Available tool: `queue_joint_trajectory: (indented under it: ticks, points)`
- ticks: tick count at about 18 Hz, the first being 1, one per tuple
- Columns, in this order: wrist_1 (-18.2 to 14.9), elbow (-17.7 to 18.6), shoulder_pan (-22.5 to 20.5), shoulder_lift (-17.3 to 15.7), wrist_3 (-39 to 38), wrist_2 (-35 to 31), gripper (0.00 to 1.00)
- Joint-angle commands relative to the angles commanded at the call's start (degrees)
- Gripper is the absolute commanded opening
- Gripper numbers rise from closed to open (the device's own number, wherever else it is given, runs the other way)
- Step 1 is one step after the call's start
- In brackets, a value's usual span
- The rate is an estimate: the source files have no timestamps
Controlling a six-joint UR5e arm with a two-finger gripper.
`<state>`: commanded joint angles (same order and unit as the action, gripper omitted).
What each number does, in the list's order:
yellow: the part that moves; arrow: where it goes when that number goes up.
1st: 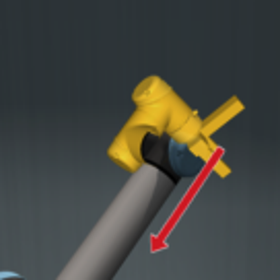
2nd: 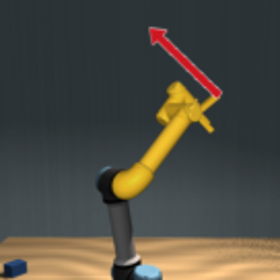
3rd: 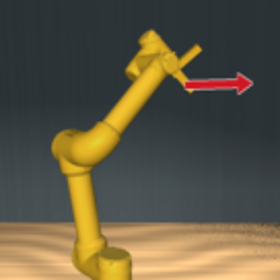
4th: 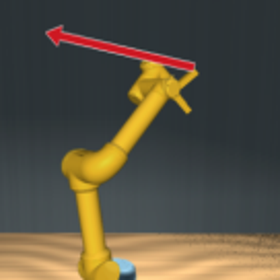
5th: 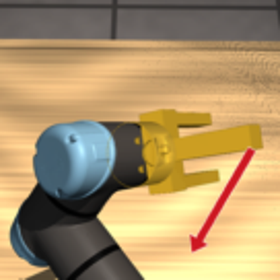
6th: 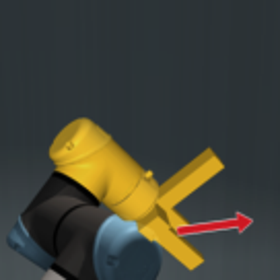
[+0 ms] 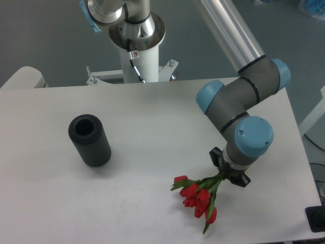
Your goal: Insert the flowers into the vase
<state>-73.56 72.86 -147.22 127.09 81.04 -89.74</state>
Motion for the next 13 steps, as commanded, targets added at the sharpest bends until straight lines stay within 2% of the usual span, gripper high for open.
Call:
queue_joint_trajectory:
  ticks: [4,10,13]
  points:
    - [0.00,2.64,0.52,-2.55,-0.44,5.53,0.05]
    - [-0.09,4.13,1.40,-4.57,-2.02,9.84,0.05]
    - [0.00,4.05,2.55,-5.62,-4.91,14.14,0.04]
